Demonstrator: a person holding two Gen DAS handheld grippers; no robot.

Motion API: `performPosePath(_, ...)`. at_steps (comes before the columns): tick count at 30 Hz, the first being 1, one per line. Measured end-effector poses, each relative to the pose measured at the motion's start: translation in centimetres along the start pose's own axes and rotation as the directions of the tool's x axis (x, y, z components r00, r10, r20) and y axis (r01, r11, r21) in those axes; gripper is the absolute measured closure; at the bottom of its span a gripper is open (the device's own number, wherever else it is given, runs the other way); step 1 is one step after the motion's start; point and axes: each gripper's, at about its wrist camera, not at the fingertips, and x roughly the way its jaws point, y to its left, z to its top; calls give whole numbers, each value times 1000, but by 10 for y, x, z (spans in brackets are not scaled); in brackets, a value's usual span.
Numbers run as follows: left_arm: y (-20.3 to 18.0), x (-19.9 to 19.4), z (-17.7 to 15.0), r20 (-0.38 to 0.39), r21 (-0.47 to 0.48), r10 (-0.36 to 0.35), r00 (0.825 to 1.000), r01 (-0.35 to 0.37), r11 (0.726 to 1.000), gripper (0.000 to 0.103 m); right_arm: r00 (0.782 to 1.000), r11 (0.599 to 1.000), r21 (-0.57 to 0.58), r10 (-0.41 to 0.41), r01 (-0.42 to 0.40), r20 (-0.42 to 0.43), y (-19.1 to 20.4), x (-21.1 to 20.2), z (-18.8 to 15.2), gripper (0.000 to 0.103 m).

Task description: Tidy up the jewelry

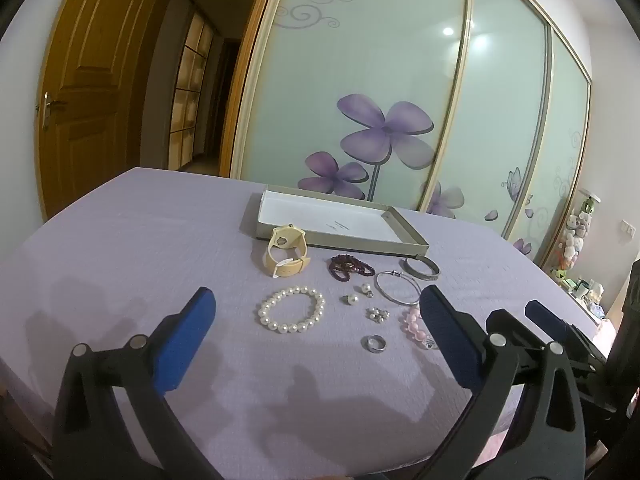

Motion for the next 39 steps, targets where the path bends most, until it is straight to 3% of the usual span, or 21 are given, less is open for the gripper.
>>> performPosePath(39, 0, 0, 0, 1, -6, 6, 1000, -6, 1000, 2, 1000, 1000, -1, -1, 1, 7, 1, 0, 3, 1)
